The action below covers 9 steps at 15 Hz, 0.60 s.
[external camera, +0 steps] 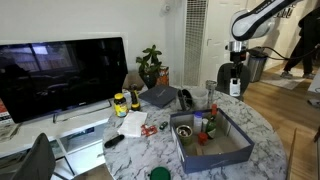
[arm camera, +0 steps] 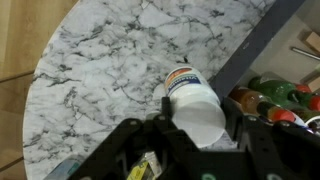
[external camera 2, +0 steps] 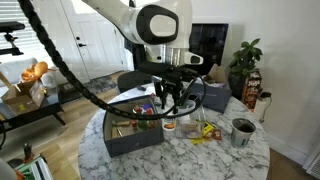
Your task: Move the white bottle from the box to the table
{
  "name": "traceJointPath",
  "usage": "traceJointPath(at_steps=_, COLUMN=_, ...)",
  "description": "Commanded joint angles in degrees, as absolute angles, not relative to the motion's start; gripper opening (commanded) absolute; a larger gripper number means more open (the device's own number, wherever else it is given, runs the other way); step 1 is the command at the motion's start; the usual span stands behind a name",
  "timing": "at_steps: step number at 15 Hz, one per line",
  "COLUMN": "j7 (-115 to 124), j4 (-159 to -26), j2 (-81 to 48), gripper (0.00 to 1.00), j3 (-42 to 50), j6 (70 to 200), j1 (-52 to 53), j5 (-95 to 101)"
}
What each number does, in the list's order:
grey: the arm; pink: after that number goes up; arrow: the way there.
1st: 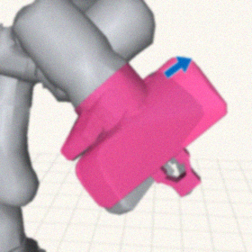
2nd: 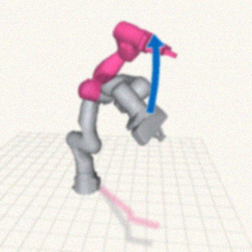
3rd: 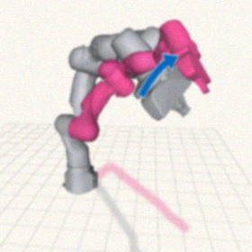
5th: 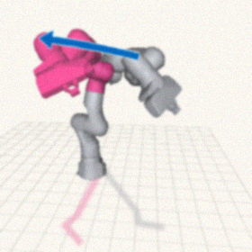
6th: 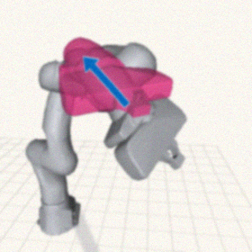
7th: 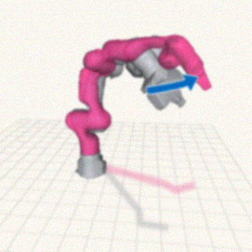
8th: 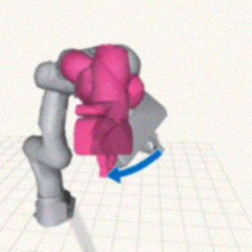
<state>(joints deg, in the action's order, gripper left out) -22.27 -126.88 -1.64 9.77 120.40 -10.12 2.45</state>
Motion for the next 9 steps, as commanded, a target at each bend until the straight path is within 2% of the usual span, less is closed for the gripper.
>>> traceJointPath(at_steps=1, j7=-23.5, j4=-126.7, j2=-5.5, gripper=0.27, j3=10.4, j6=122.7, j1=-11.2, j5=0.1)
traceJointPath(at_steps=9, j7=-27.4, j4=-136.5, j2=-10.4, gripper=0.27, j3=10.1, j6=150.6, j1=-15.2, j5=-8.1)
